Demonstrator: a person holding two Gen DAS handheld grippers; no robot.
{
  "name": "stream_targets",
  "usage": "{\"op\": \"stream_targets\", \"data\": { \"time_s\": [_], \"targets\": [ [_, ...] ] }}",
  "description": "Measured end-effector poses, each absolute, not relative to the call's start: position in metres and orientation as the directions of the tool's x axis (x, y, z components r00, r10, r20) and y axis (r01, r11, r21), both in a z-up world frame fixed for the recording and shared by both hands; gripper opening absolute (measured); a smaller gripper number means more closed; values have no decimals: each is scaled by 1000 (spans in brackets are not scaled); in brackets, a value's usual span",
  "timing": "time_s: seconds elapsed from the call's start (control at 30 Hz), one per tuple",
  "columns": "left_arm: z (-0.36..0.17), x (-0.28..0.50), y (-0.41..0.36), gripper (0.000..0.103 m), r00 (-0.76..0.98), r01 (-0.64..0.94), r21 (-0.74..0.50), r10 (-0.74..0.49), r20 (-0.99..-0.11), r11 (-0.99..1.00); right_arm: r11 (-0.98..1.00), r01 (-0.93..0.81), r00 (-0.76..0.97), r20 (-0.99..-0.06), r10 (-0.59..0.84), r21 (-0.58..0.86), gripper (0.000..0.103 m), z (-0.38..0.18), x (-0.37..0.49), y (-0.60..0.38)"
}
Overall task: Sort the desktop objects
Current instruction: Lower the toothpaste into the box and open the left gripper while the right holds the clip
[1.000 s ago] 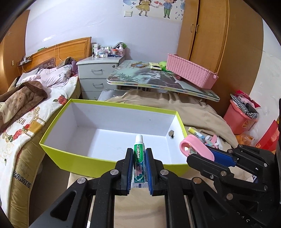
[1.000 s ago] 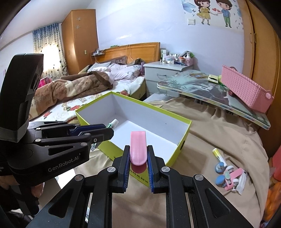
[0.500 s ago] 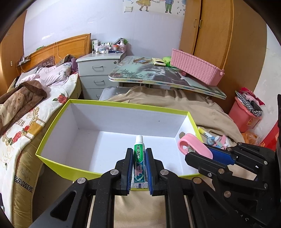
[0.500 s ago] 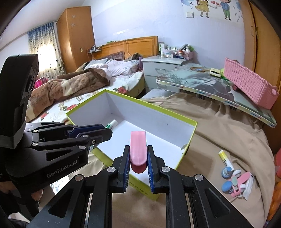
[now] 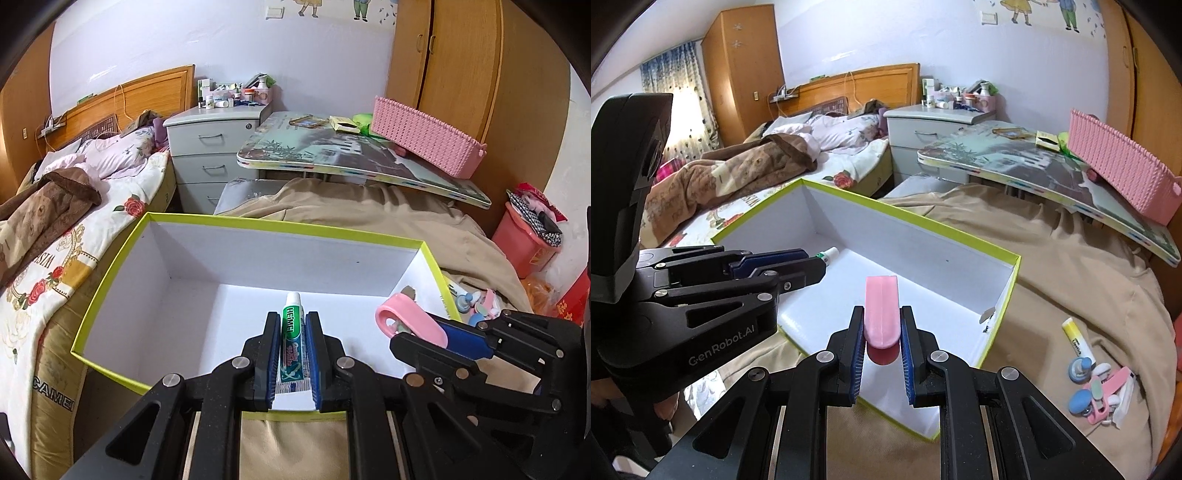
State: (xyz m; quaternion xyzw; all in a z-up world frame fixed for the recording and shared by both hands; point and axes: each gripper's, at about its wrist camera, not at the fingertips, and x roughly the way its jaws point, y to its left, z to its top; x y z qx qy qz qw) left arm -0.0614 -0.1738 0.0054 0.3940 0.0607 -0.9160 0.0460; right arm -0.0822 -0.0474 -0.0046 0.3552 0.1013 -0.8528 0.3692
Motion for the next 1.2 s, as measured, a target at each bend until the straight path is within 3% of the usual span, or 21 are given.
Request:
{"op": "stream_targets", "data": {
  "time_s": [1.2],
  "targets": [
    [-37, -112, -193, 15, -527, 145, -28, -53, -848, -989, -732, 677, -462, -732, -502, 75, 18, -19, -105, -65]
  ]
}}
